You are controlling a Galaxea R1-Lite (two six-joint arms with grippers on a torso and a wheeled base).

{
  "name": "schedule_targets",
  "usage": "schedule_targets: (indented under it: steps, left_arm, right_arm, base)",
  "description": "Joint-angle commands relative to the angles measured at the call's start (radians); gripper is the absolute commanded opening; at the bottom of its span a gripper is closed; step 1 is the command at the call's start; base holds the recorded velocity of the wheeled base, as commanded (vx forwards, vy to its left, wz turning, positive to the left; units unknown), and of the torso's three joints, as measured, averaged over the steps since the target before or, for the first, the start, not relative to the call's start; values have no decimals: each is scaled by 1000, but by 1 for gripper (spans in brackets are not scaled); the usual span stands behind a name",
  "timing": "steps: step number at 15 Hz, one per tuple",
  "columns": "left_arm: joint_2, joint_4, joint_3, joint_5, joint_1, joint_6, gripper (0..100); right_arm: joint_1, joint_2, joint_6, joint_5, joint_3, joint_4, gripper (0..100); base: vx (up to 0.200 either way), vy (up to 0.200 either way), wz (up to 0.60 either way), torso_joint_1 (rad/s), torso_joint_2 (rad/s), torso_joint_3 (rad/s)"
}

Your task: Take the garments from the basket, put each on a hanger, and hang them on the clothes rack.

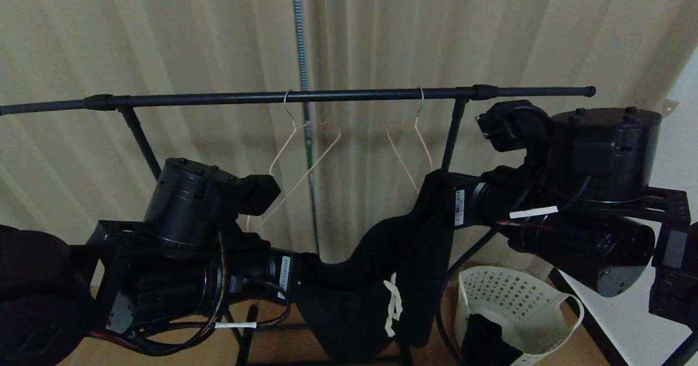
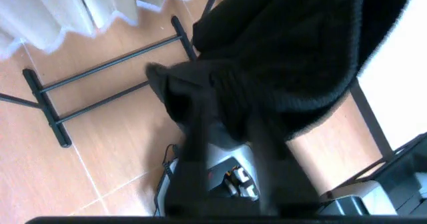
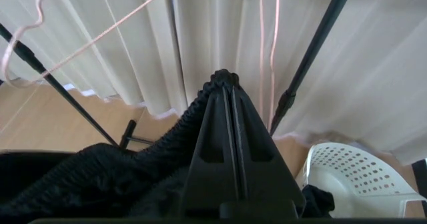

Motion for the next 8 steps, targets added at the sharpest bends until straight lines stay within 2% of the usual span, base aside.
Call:
schedule_targets:
  steps: [1, 4, 8]
  left_arm:
    - [-11, 0, 16, 0, -1, 18, 100]
    - [-55, 0, 57, -1, -2, 67, 100]
    - [-121, -23, 97, -1, 21, 85, 100]
  right_arm:
    - [0, -3, 1, 1, 0, -2, 0]
    - [-2, -1, 3, 2, -3, -2, 0]
    - [-20, -41, 80, -1, 43, -2, 0]
  base:
    - [0, 0, 0, 0, 0, 0]
    - [0, 0, 0, 0, 0, 0]
    - [0, 0, 0, 0, 0, 0]
